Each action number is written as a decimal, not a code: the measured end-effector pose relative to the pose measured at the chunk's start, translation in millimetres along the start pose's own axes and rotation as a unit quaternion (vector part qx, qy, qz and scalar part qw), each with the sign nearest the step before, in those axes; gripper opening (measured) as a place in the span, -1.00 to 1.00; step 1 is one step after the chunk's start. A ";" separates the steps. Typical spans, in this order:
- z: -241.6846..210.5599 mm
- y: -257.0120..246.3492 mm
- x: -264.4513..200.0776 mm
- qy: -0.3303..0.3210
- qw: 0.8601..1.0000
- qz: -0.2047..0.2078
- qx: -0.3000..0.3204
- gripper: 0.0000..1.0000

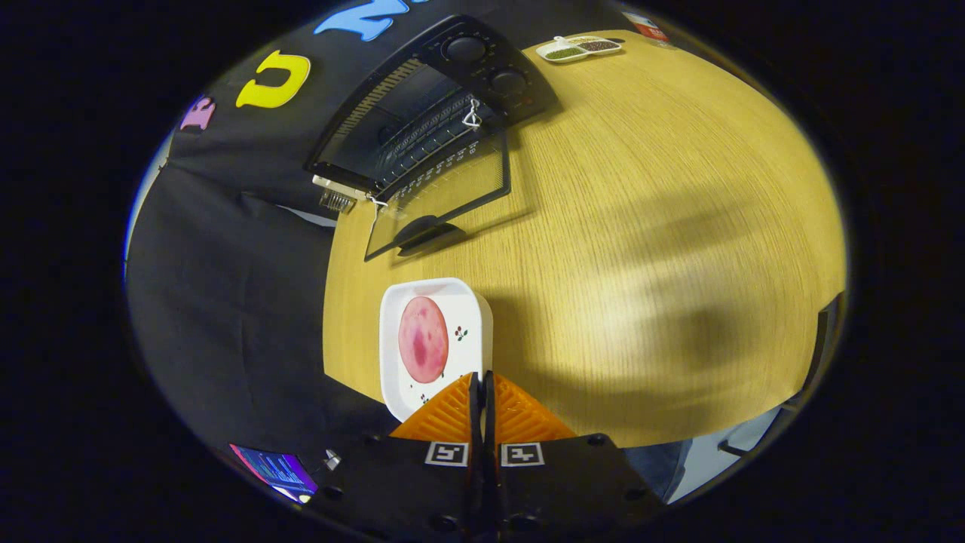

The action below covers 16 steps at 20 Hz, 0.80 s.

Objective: Open the toaster oven, put the food inside, and close the toaster oven door.

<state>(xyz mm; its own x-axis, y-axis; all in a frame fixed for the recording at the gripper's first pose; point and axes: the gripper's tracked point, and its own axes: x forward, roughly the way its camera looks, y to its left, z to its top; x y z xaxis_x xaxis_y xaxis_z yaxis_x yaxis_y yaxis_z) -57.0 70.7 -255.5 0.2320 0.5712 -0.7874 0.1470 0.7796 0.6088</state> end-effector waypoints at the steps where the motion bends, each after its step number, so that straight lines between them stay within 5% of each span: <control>1: 1.8 7.1 -0.2 -0.014 1.000 0.003 0.012 -0.96; 16: 20.0 78.6 10.6 -0.165 0.973 0.029 0.157 -0.96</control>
<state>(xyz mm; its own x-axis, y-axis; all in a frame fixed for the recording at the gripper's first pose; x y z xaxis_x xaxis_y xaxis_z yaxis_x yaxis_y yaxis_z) -23.7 132.9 -214.1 0.5374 0.4580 -0.7081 0.3988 0.6018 0.6919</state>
